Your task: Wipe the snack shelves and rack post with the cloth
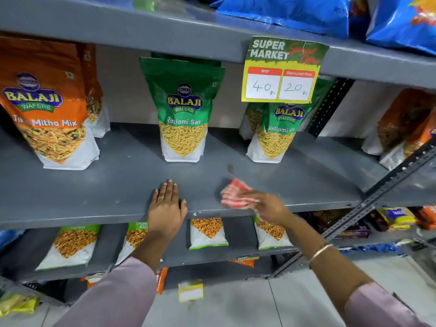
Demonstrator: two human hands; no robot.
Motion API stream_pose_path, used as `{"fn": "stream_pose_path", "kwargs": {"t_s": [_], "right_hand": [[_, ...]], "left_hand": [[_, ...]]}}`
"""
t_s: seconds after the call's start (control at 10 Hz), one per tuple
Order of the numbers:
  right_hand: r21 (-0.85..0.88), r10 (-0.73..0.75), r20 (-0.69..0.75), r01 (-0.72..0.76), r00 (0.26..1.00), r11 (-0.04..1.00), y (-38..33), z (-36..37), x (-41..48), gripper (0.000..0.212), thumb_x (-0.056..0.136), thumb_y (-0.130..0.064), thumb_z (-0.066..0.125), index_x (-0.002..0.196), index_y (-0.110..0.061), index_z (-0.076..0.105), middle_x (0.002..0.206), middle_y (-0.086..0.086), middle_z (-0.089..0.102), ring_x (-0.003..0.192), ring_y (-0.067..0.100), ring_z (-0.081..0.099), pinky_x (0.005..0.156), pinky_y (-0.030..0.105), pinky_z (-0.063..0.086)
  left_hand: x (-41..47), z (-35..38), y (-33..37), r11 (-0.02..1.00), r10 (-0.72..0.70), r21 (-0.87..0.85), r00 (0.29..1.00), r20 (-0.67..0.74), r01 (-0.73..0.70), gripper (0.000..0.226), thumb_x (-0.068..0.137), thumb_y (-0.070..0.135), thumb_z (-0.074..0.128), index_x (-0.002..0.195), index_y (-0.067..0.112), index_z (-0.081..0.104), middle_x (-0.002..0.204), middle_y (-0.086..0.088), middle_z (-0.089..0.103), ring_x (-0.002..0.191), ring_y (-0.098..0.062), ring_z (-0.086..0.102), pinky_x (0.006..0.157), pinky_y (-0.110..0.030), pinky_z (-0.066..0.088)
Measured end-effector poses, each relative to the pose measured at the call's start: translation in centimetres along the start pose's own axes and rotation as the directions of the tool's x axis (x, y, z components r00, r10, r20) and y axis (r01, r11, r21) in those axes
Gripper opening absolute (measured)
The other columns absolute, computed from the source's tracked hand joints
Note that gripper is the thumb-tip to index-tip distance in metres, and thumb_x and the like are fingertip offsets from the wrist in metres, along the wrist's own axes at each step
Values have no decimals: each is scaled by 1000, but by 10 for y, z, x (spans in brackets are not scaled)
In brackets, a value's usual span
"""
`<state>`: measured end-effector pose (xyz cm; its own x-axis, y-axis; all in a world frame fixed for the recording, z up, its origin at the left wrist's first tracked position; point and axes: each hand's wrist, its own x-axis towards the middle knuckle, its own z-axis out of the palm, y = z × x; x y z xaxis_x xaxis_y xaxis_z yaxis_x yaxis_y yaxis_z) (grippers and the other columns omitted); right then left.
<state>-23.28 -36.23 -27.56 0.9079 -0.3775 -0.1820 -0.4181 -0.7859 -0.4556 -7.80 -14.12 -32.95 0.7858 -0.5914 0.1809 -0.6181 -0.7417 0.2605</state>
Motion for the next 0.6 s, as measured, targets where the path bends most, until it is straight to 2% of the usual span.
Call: {"fn": "stream_pose_path", "kwargs": {"t_s": [0.1, 0.2, 0.3, 0.4, 0.5, 0.6], "right_hand": [[0, 282, -146, -285, 948, 959, 31, -16, -11, 41, 100, -18, 46, 137, -35, 51, 148, -6, 49, 124, 27, 58, 97, 34, 48], [37, 304, -173, -303, 937, 952, 31, -4, -9, 44, 101, -16, 44, 142, -32, 46, 155, -4, 39, 136, 25, 47, 107, 34, 42], [24, 348, -227, -352, 909, 936, 12, 11, -10, 48, 99, -16, 47, 141, -39, 44, 153, -3, 42, 129, 25, 54, 103, 37, 49], [-76, 319, -213, -341, 924, 937, -18, 24, -12, 60, 92, -9, 51, 139, -46, 42, 150, -10, 43, 122, 24, 60, 98, 35, 52], [-95, 222, -113, -233, 968, 968, -49, 23, -3, 58, 94, -8, 48, 141, -41, 43, 150, -5, 45, 123, 24, 59, 99, 35, 52], [21, 148, -117, -146, 982, 989, -90, 24, 9, 56, 97, -4, 41, 147, -30, 37, 149, 6, 47, 130, 28, 53, 107, 39, 46]], "left_hand": [[-1, -2, 0, 1000, 10, -9, 1000, 2, -10, 65, 85, 31, 20, 123, -11, 51, 132, -29, 50, 123, -39, 48, 106, -50, 34], [0, -2, 0, 1000, 23, -7, 1000, -1, -23, 65, 85, 31, 20, 122, -11, 52, 130, -29, 51, 121, -39, 50, 105, -51, 35], [-1, -2, 0, 999, 42, -18, 999, -15, -42, 66, 82, 30, 21, 115, -14, 56, 122, -32, 56, 113, -42, 56, 98, -55, 41], [-1, 0, -1, 998, 54, -39, 998, -11, -54, 65, 82, 30, 22, 113, -16, 57, 119, -33, 58, 110, -44, 57, 95, -56, 43], [1, -2, 0, 996, 46, -69, 999, -25, -48, 64, 81, 28, 25, 109, -18, 59, 115, -36, 59, 104, -47, 60, 90, -59, 45], [-4, 6, -5, 994, 48, -96, 998, -49, -53, 69, 91, 36, 21, 104, -19, 60, 109, -38, 60, 96, -50, 62, 83, -63, 47]]}}
